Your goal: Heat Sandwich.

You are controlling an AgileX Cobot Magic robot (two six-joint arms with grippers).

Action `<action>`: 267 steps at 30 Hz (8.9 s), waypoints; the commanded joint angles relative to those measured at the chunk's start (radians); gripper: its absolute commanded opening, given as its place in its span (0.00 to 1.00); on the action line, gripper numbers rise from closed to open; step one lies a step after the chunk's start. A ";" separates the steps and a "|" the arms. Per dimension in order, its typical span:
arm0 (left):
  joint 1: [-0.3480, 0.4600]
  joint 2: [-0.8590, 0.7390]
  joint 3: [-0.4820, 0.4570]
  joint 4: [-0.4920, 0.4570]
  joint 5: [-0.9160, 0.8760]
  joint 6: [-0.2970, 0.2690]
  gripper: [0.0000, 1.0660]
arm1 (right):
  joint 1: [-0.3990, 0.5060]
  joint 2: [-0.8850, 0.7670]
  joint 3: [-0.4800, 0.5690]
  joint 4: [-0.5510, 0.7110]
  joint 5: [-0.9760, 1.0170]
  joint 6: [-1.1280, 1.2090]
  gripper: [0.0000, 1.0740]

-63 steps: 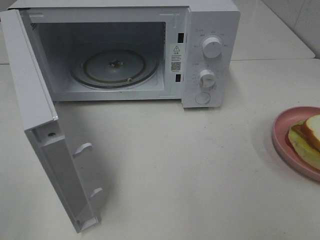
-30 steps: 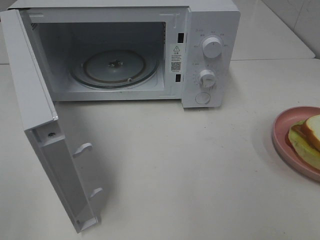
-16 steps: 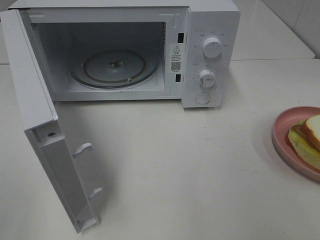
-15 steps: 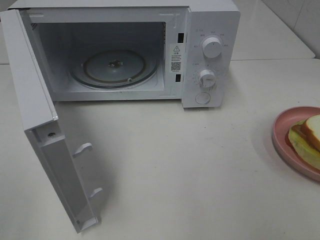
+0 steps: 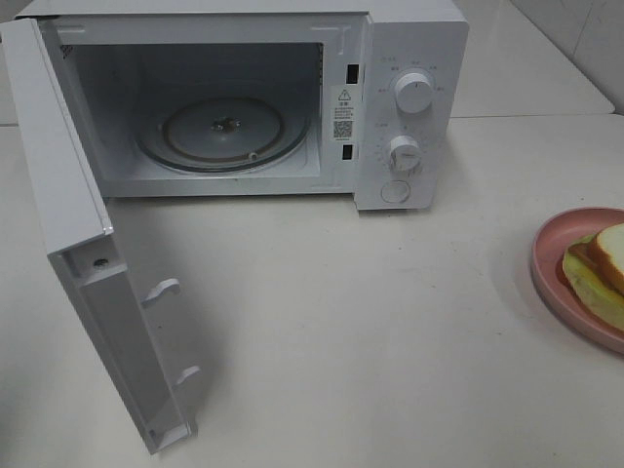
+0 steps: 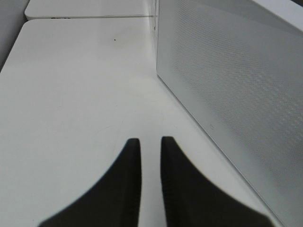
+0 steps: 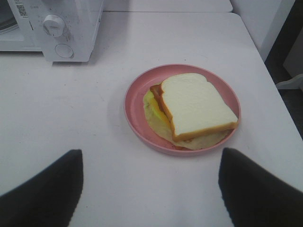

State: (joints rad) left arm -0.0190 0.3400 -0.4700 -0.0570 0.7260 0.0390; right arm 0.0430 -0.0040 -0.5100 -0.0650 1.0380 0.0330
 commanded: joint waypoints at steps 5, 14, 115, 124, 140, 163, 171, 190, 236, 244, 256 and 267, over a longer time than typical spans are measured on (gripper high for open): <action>0.004 0.152 0.132 -0.008 -0.342 -0.003 0.00 | -0.007 -0.027 0.004 0.000 -0.001 -0.006 0.71; 0.004 0.316 0.276 -0.003 -0.823 0.001 0.00 | -0.007 -0.027 0.004 0.000 -0.001 -0.006 0.71; -0.745 1.665 -0.626 -0.469 -1.454 0.207 0.00 | -0.007 -0.027 0.004 0.000 -0.001 -0.001 0.71; -0.745 1.717 -0.719 -0.487 -1.452 0.239 0.00 | -0.007 -0.027 0.004 0.000 -0.001 -0.001 0.71; -0.729 1.749 -0.781 -0.517 -1.425 0.271 0.00 | -0.007 -0.027 0.004 0.000 -0.001 -0.001 0.71; -0.781 1.638 -0.637 -0.528 -1.316 0.265 0.00 | -0.007 -0.027 0.004 0.000 -0.001 0.000 0.71; -0.785 1.562 -0.628 -0.527 -0.966 0.263 0.40 | -0.007 -0.027 0.004 0.000 -0.001 0.000 0.71; -0.783 1.378 -0.628 -0.280 -0.095 0.189 0.92 | -0.007 -0.027 0.004 0.000 -0.001 0.001 0.71; 0.076 0.524 -0.222 -0.025 0.242 0.038 0.91 | -0.007 -0.027 0.004 0.000 -0.001 0.001 0.71; 0.076 0.212 -0.116 -0.027 0.245 0.046 0.91 | -0.007 -0.027 0.004 0.000 -0.001 0.001 0.70; 0.063 -0.122 -0.044 -0.023 0.282 0.046 0.91 | -0.007 -0.027 0.004 0.000 -0.001 0.001 0.70; 0.042 -0.345 -0.026 -0.007 0.311 0.050 0.91 | -0.007 -0.027 0.004 0.000 -0.001 0.001 0.70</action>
State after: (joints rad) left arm 0.0270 0.0250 -0.4990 -0.0650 1.0400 0.0880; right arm 0.0430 -0.0040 -0.5100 -0.0650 1.0380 0.0350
